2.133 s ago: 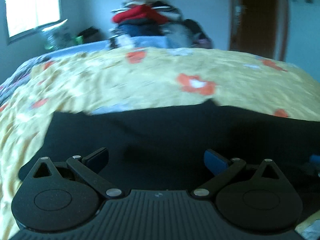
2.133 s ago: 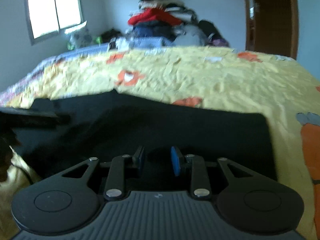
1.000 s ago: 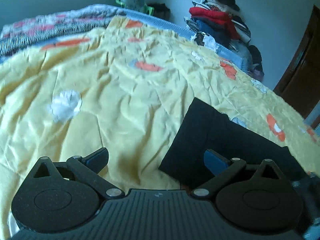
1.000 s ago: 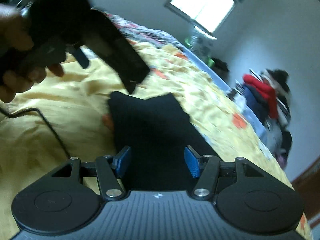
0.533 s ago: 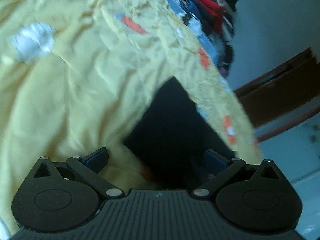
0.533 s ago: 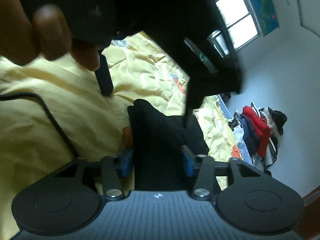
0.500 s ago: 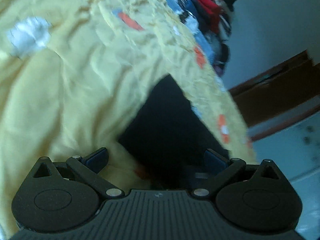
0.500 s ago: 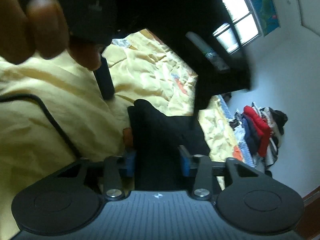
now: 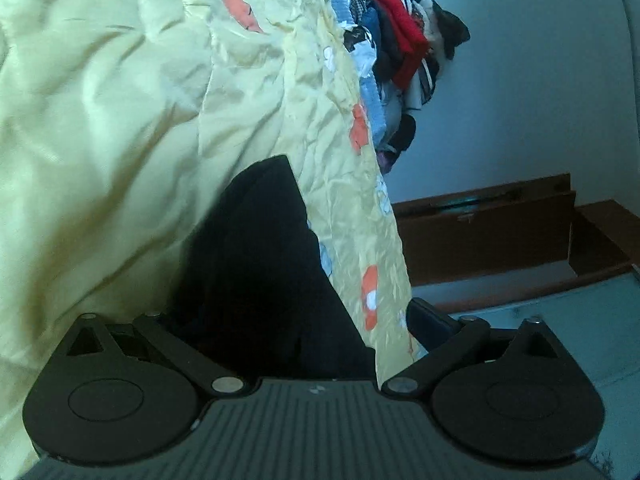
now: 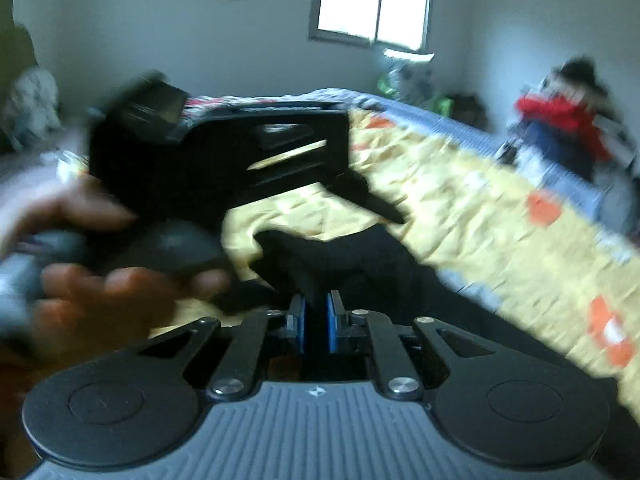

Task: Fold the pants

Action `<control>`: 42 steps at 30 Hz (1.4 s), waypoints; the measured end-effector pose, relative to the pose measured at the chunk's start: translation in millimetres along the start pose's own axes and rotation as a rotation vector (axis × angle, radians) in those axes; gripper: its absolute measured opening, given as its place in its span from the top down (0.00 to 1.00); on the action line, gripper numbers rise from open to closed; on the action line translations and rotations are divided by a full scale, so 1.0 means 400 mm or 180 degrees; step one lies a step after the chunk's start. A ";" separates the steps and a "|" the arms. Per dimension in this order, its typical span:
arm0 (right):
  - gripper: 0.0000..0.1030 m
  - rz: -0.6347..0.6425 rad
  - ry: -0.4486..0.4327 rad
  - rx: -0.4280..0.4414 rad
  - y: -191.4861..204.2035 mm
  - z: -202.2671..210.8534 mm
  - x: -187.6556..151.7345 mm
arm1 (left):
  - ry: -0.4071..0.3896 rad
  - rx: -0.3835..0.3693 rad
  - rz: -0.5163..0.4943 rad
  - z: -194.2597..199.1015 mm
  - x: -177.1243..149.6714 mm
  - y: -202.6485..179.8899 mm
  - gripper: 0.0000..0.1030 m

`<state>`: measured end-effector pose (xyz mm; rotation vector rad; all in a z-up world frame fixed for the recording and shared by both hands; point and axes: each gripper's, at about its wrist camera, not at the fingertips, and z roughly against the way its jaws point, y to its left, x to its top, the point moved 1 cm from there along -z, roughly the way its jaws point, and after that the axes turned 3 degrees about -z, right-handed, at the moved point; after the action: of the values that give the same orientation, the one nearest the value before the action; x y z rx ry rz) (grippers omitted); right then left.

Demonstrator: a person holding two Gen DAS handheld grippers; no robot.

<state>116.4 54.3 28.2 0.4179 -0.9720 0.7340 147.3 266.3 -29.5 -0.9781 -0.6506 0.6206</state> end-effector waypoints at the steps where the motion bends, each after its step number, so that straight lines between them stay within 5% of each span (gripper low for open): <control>1: 0.90 -0.0087 -0.0027 0.0120 -0.014 0.018 0.002 | 0.0005 0.0031 -0.0021 -0.001 0.006 -0.004 0.07; 4: 0.90 -0.0500 -0.0193 0.0376 -0.090 0.075 0.010 | -0.0025 0.0183 -0.0119 -0.010 0.007 -0.005 0.29; 8: 0.90 -0.0687 0.0140 -0.0329 -0.166 0.018 -0.014 | -0.0173 0.0428 -0.0345 -0.014 -0.009 -0.007 0.63; 11: 0.90 -0.0653 0.0458 -0.0524 -0.171 -0.044 -0.065 | -0.0311 0.0640 -0.0685 -0.005 -0.030 -0.026 0.77; 15: 0.90 -0.0749 0.0210 -0.0438 -0.162 -0.018 -0.063 | -0.0712 0.0954 -0.1703 0.019 -0.111 -0.140 0.79; 19: 0.89 -0.1014 -0.0184 -0.0211 -0.166 0.050 -0.028 | -0.0968 0.0808 -0.2371 0.047 -0.214 -0.259 0.79; 29: 0.89 -0.1785 -0.0848 -0.0003 -0.245 0.246 -0.078 | -0.0839 0.0363 -0.2678 0.024 -0.373 -0.433 0.79; 34: 0.89 -0.2027 -0.1112 -0.0163 -0.310 0.369 -0.132 | -0.0751 0.0211 -0.3103 -0.042 -0.501 -0.526 0.78; 42: 0.90 -0.2567 -0.1446 -0.0475 -0.445 0.554 -0.294 | -0.0255 -0.0050 -0.3441 -0.213 -0.685 -0.635 0.74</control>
<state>72.2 -249.9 40.8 0.7993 -1.1495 -0.1756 76.9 -86.3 103.1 -0.4886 -1.1215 -0.3066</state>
